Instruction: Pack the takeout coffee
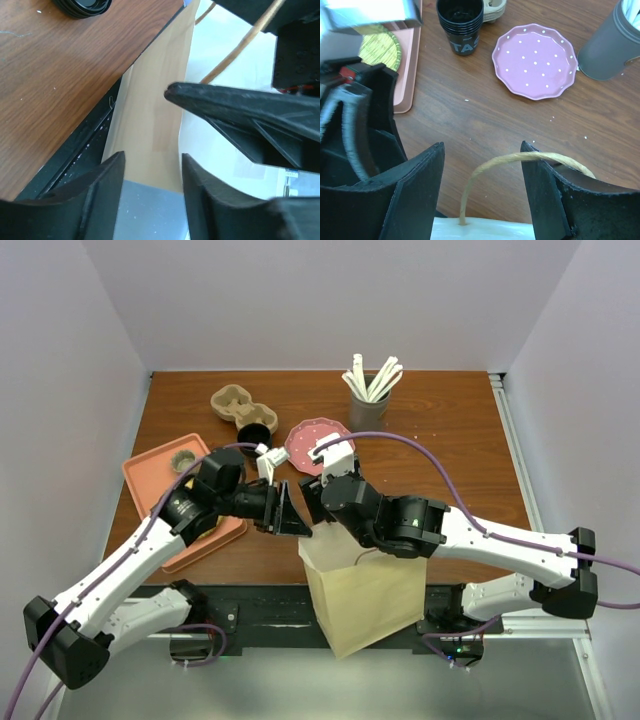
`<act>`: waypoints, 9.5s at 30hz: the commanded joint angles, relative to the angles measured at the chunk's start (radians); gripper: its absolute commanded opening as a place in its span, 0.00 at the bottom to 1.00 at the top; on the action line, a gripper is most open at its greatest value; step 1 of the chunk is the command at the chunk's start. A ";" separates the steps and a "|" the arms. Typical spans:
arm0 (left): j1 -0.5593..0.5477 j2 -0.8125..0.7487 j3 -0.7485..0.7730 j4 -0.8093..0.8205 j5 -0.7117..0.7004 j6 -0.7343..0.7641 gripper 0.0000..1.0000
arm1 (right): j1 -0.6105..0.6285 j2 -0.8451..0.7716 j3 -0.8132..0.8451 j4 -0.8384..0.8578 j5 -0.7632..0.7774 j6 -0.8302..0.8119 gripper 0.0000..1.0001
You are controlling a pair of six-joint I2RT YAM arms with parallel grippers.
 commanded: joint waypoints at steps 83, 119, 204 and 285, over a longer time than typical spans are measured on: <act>-0.032 -0.148 0.207 0.050 -0.701 0.821 0.00 | -0.028 0.199 0.004 0.104 -0.124 -0.180 0.63; -0.032 -0.139 0.227 -0.158 -0.621 0.575 0.52 | -0.063 0.149 -0.175 0.152 -0.090 -0.060 0.79; -0.030 0.009 0.322 -0.264 -0.568 0.235 0.26 | -0.091 0.003 -0.270 0.209 -0.066 -0.078 0.00; -0.168 0.008 0.411 -0.059 -0.805 0.904 0.00 | -0.094 -0.156 -0.467 0.397 -0.281 -0.175 0.81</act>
